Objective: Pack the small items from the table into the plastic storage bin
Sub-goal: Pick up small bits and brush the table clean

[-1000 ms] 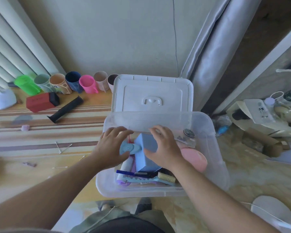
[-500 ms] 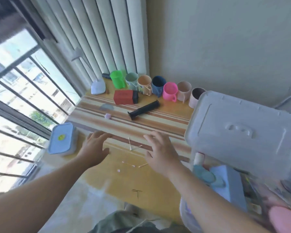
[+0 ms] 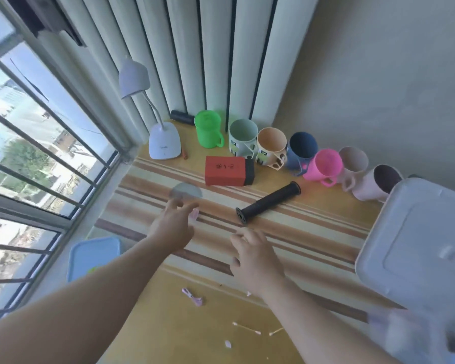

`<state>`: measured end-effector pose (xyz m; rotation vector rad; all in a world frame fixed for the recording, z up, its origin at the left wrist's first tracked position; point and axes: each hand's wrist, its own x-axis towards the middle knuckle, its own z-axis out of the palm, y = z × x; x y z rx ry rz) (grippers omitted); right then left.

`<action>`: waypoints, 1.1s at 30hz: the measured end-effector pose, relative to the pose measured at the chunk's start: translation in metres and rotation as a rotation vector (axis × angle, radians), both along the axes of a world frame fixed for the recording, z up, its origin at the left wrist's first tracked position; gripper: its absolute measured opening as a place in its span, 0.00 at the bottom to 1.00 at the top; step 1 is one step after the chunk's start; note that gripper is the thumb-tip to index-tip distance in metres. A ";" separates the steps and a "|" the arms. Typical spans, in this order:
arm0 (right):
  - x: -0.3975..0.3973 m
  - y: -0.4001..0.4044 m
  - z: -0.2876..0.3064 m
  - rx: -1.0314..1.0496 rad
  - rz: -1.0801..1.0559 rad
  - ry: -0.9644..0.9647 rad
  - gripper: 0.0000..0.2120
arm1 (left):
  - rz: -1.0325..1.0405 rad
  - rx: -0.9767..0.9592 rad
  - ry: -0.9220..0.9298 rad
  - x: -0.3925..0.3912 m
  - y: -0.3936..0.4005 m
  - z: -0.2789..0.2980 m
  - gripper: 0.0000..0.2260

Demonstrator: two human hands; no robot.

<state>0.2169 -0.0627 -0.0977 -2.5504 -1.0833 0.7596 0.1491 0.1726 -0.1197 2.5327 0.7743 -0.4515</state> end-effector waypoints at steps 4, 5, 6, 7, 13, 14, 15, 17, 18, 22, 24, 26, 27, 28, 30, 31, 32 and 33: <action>0.026 0.047 -0.016 0.017 0.003 -0.061 0.20 | -0.132 0.039 0.043 0.028 0.011 -0.025 0.24; 0.032 0.058 -0.019 0.017 0.010 -0.075 0.21 | -0.167 0.056 0.056 0.030 0.015 -0.030 0.21; 0.038 0.069 -0.022 0.014 0.018 -0.086 0.22 | -0.194 0.072 0.061 0.032 0.018 -0.035 0.16; 0.044 0.079 -0.024 0.016 0.024 -0.094 0.23 | -0.199 0.076 0.056 0.033 0.023 -0.039 0.11; 0.065 0.121 -0.040 0.025 0.038 -0.089 0.20 | -0.029 0.137 -0.103 0.051 0.069 -0.047 0.16; 0.067 0.126 -0.043 0.030 0.030 -0.097 0.20 | 0.000 0.156 -0.060 0.056 0.078 -0.048 0.20; 0.068 0.131 -0.047 0.032 0.024 -0.107 0.20 | 0.023 0.169 0.002 0.061 0.085 -0.049 0.23; 0.071 0.137 -0.052 0.024 0.025 -0.120 0.22 | 0.004 0.201 0.102 0.069 0.093 -0.053 0.25; 0.073 0.138 -0.054 0.025 0.026 -0.122 0.23 | -0.026 0.213 0.126 0.071 0.095 -0.054 0.25; 0.083 0.143 -0.052 0.065 0.040 -0.163 0.22 | -0.080 0.190 0.160 0.070 0.095 -0.055 0.31; 0.090 0.142 -0.050 0.094 0.036 -0.201 0.22 | -0.106 0.162 0.187 0.066 0.092 -0.055 0.31; 0.103 0.138 -0.045 0.123 0.009 -0.282 0.23 | -0.139 0.125 0.150 0.061 0.091 -0.055 0.28; 0.113 0.137 -0.042 0.121 -0.004 -0.333 0.24 | -0.152 0.105 0.119 0.059 0.091 -0.055 0.26; 0.124 0.136 -0.038 0.094 -0.016 -0.371 0.27 | -0.162 0.085 0.093 0.057 0.091 -0.056 0.24; 0.143 0.135 -0.033 -0.026 -0.012 -0.376 0.35 | -0.177 0.031 0.066 0.051 0.089 -0.056 0.21; 0.148 0.134 -0.033 -0.085 -0.007 -0.353 0.40 | -0.175 0.013 0.064 0.045 0.087 -0.055 0.20; 0.155 0.135 -0.034 -0.136 0.003 -0.331 0.44 | -0.174 0.001 0.063 0.041 0.086 -0.056 0.18; 0.157 0.129 -0.035 -0.180 0.014 -0.293 0.47 | -0.178 -0.019 0.070 0.034 0.077 -0.057 0.17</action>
